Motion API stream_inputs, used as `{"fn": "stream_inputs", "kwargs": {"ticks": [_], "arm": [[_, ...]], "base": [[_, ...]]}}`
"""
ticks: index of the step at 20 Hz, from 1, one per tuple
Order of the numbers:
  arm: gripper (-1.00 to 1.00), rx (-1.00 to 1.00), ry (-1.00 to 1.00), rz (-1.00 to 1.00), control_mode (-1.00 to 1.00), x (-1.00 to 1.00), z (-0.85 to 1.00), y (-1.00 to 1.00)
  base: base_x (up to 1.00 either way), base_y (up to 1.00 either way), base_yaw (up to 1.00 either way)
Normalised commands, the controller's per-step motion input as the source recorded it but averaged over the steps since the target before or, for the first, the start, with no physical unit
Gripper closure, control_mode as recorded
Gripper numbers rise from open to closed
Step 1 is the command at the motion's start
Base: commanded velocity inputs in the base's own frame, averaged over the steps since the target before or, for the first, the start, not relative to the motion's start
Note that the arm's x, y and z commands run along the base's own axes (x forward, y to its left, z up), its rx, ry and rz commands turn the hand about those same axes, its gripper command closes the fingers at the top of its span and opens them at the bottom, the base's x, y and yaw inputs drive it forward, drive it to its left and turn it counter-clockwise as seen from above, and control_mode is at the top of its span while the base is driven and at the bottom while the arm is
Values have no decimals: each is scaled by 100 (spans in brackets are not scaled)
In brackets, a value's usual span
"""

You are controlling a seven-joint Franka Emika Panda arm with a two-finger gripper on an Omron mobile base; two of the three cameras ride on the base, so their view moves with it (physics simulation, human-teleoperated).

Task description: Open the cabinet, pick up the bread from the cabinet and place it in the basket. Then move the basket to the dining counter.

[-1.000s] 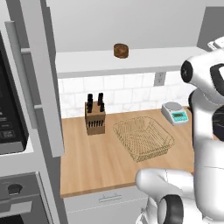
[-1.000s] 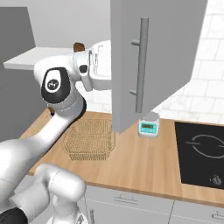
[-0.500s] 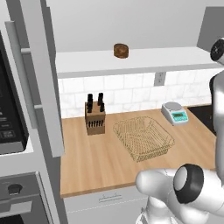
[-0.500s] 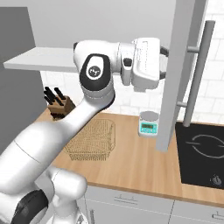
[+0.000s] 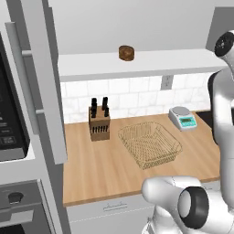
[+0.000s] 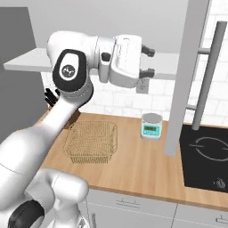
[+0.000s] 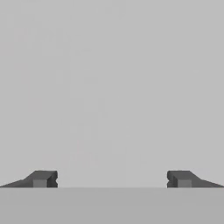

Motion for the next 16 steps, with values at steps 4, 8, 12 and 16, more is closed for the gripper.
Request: {"fn": "stream_inputs", "kwargs": {"ticks": [4,8,12,16], "arm": [[-100,8,20,45,-100,-48,16,100],[-100,0,40,61,-100,-18,21,100],[-100,-1,29,69,-100,-5,-3,100],[-100,5,13,64,-100,17,-26,100]], "base": [[0,0,0],[0,0,0],[0,0,0],[0,0,0]]}}
